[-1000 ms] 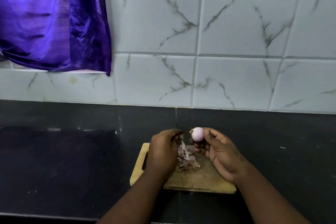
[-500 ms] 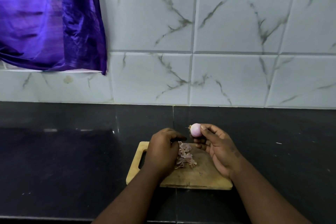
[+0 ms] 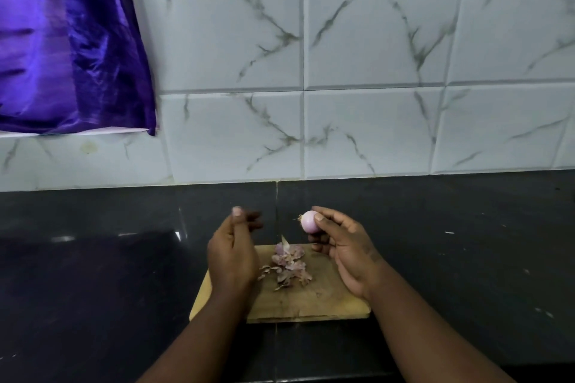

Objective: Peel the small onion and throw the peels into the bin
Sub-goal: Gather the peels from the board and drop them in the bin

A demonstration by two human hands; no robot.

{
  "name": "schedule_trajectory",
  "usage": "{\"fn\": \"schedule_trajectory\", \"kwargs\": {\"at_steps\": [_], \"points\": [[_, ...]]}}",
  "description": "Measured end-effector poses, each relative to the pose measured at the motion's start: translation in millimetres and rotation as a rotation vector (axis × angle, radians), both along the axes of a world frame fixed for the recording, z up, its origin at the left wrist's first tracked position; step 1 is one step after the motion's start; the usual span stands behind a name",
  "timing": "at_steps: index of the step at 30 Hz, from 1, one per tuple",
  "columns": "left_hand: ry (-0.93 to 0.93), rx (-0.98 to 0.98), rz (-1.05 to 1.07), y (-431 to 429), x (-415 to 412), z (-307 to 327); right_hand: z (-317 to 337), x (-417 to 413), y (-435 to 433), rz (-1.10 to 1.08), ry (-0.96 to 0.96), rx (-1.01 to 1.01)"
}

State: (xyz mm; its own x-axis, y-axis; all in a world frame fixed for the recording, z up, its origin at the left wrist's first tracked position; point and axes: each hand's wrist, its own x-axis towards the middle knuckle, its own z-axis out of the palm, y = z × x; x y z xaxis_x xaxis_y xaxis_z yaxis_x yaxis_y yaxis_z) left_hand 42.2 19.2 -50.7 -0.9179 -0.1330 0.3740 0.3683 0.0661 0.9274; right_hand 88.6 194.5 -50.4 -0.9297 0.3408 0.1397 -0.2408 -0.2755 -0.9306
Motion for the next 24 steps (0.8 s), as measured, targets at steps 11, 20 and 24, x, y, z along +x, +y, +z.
{"fn": "schedule_trajectory", "kwargs": {"at_steps": [11, 20, 24], "points": [[-0.252, -0.69, -0.412, 40, 10, 4, -2, -2, 5, -0.05, -0.043, -0.079], [0.097, -1.259, -0.533, 27, 23, 0, -3, -1, 6, -0.075, -0.04, -0.116], [0.076, -1.162, -0.463, 30, 27, -1, -1, 1, 4, -0.095, -0.049, -0.07]]}}
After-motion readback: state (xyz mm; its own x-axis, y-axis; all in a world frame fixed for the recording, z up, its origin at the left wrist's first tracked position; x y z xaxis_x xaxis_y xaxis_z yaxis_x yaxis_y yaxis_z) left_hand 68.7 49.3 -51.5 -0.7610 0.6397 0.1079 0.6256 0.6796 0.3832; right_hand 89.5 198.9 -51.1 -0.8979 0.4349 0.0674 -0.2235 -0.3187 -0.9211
